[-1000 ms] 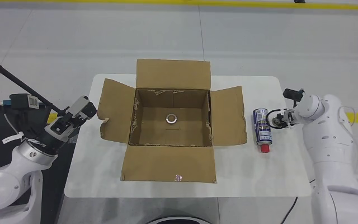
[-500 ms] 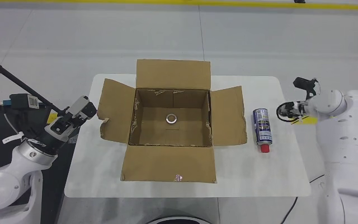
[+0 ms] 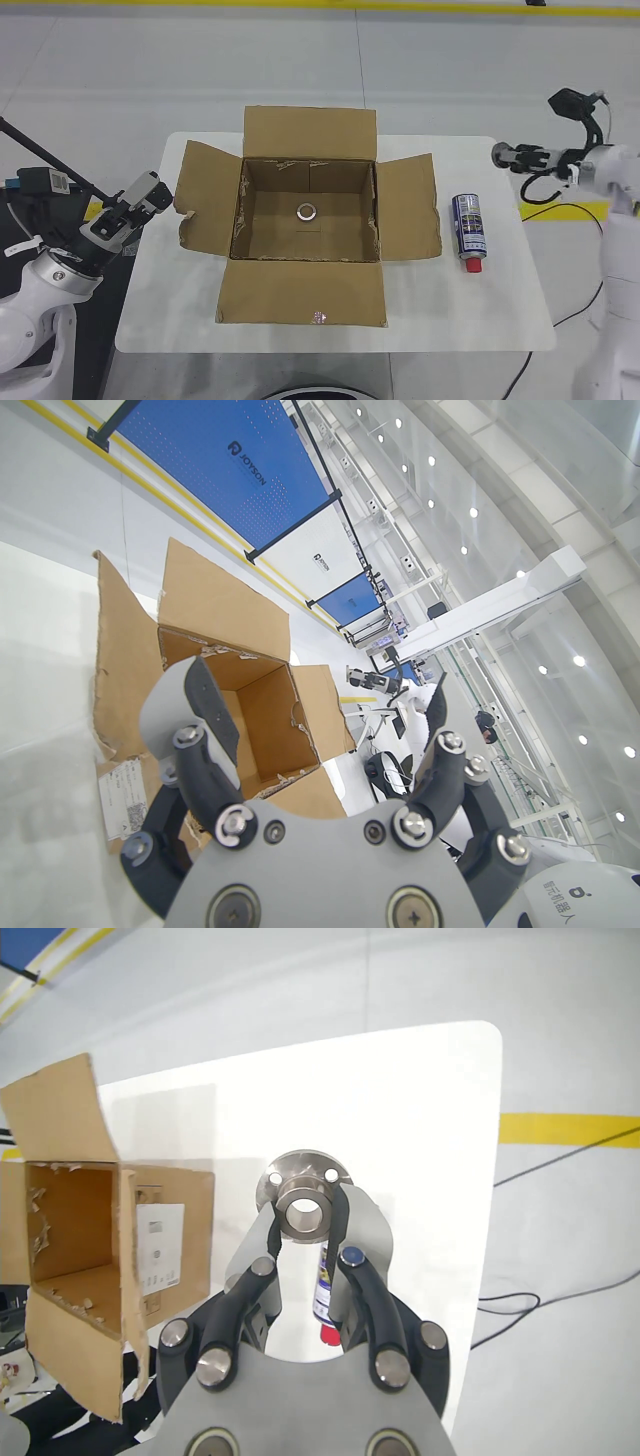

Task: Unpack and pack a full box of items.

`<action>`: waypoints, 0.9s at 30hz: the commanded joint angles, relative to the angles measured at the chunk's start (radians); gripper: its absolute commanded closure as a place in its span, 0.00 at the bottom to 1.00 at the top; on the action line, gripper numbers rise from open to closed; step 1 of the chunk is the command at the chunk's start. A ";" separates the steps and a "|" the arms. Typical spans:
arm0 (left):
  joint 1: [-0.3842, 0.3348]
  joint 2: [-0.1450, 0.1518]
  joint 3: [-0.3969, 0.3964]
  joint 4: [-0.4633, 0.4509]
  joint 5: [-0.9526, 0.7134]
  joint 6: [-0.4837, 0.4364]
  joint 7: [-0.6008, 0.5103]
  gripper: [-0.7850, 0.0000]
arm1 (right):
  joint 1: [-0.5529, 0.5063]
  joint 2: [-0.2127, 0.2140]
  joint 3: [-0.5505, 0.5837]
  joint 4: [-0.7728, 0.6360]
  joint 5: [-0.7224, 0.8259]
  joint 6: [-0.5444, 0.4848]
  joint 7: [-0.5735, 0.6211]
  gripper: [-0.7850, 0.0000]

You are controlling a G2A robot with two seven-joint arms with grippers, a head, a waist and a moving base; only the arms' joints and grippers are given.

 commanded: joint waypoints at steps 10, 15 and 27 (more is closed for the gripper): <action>0.000 0.000 0.000 0.000 0.000 0.000 0.000 0.00 | 0.029 -0.007 -0.105 -0.133 0.334 -0.073 0.015 1.00; 0.000 0.000 0.000 0.000 0.000 0.000 0.000 0.00 | 0.038 -0.004 -0.142 -0.168 0.423 -0.095 0.018 1.00; 0.000 0.000 0.000 0.000 0.000 0.000 0.000 0.00 | 0.097 -0.034 -0.445 -0.120 0.408 -0.073 -0.037 1.00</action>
